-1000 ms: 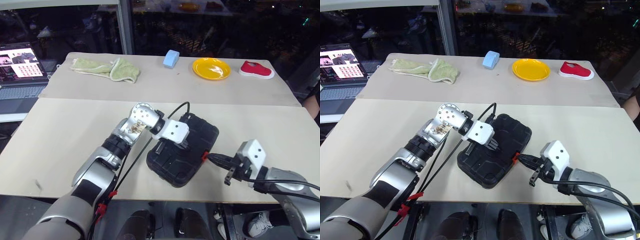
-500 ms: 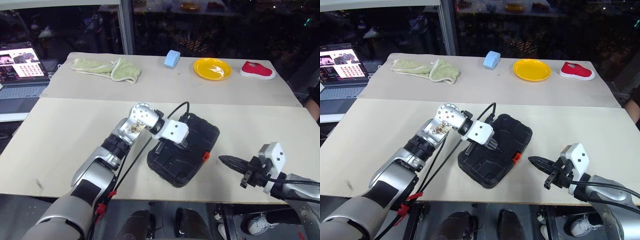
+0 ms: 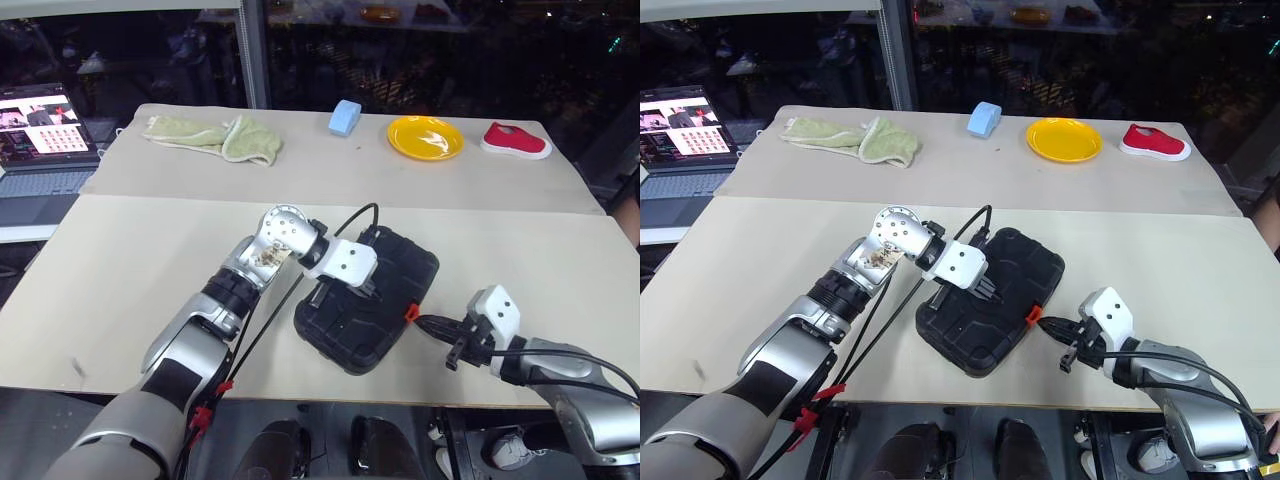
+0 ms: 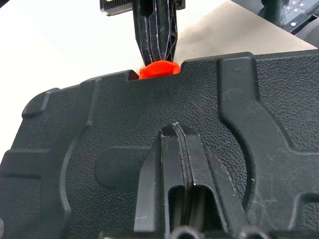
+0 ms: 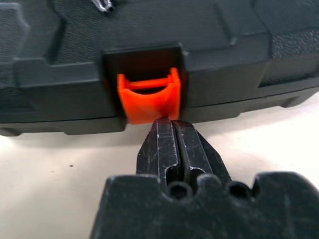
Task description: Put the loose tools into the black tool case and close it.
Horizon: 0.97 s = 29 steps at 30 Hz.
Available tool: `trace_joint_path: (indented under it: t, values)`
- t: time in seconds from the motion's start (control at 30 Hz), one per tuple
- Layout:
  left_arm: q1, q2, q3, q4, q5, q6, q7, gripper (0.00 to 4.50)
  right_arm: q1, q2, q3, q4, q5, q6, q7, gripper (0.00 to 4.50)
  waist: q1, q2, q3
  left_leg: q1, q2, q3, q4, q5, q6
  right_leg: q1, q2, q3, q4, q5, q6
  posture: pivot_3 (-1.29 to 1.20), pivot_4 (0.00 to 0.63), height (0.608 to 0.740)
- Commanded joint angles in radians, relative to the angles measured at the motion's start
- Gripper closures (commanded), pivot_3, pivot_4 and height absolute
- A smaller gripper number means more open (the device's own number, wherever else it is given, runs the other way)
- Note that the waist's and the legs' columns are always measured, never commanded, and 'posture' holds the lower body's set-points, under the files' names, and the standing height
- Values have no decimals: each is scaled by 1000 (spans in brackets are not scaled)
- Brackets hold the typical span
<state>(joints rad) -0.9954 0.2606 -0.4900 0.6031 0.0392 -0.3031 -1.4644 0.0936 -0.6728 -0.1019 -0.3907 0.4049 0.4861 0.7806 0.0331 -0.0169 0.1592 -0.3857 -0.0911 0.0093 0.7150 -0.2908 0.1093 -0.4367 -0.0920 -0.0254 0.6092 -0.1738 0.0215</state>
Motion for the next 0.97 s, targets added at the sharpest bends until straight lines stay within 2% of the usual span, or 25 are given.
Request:
trace_joint_path:
  t: [0.03, 0.23, 0.3, 0.33, 0.37, 0.4, 0.47, 0.5, 0.57, 0.7, 0.73, 0.83, 0.97]
  values:
    - [18, 5, -50, 42, 66, 4, -7, 4500, -43, 17, 7, -47, 25, -4, -4, 4470, -4, 0, 0, 0, 0, 0, 0, 0, 0, 0, 0, 0, 0, 0, 0, 0, 150, 732]
    - [26, 10, -17, 32, 36, 59, 5, 4500, 2, -28, -56, -96, 42, 0, 18, 4470, -9, 0, 0, 0, 0, 0, 0, 0, -1, 0, 0, 0, 1, 0, 0, 0, 150, 732]
    - [33, 28, 32, 9, -11, 137, 6, 4500, 35, -75, -121, -124, 74, 4, 64, 3907, -8, 0, 0, 0, 0, 0, 0, 1, 1, 0, 0, 0, 1, 0, 0, 0, 150, 732]
    - [37, 44, 56, -8, -34, 182, -2, 3982, 51, -101, -156, -136, 95, 9, 95, 3731, -7, 0, 0, -1, 0, 0, 0, 1, 1, 0, 0, 0, 1, 0, 0, 0, 150, 732]
    - [43, 66, 77, -30, -57, 221, -19, 3795, 66, -128, -187, -145, 114, 11, 128, 3332, -10, 0, 0, -1, 0, 0, 0, 1, 2, 0, 0, 0, 1, 0, 0, 0, 150, 732]
    - [52, 111, 110, -61, -88, 272, -42, 3419, 82, -168, -244, -145, 145, 17, 179, 3000, -13, 0, 0, -2, 0, 0, 0, 2, 3, 0, 0, 0, 1, 0, 0, 0, 150, 732]
    - [74, 203, 168, -114, -144, 351, -89, 2894, 102, -235, -350, -129, 202, 26, 272, 2490, -22, 0, 1, -4, 0, 0, -1, 3, 4, -2, 1, 0, 1, 0, 0, 0, 150, 732]
    - [86, 265, 202, -144, -174, 399, -116, 2497, 107, -272, -404, -107, 231, 39, 322, 2035, -28, 0, 1, -3, 0, 0, -1, 4, 4, -3, 2, 0, 1, 0, 0, 0, 150, 732]
    - [106, 342, 236, -195, -214, 473, -142, 1850, 117, -317, -464, -74, 265, 53, 382, 1352, -33, 0, 1, -3, 1, 0, -4, 4, 3, -4, 2, 1, 1, -1, -1, 0, 150, 732]
    - [183, 574, 314, -320, -337, 653, -150, 330, 130, -396, -572, 6, 317, 94, 506, 0, -21, 1, 4, -4, 1, -1, -4, 2, -1, -4, 2, 0, 1, -1, -3, 0, 150, 732]
    - [207, 623, 336, -351, -366, 694, -150, 23, 131, -408, -588, 23, 321, 99, 527, 0, -21, 1, 4, -5, 1, -1, -4, 1, -1, -5, 2, 0, 0, -1, -3, 0, 150, 732]
    - [318, 735, 474, -418, -419, 792, -107, 23, 79, -424, -598, 81, 348, 123, 529, 0, -17, 2, 5, -5, 0, -1, -4, 1, -5, -4, 1, 0, -1, -1, -3, 0, 150, 732]
    - [421, 751, 561, -537, -480, 854, -46, 23, 45, -416, -561, 98, 345, 122, 526, 0, -10, 2, 5, -4, 0, -1, -4, 0, -7, -4, 0, 0, -4, -2, -1, 0, 150, 732]
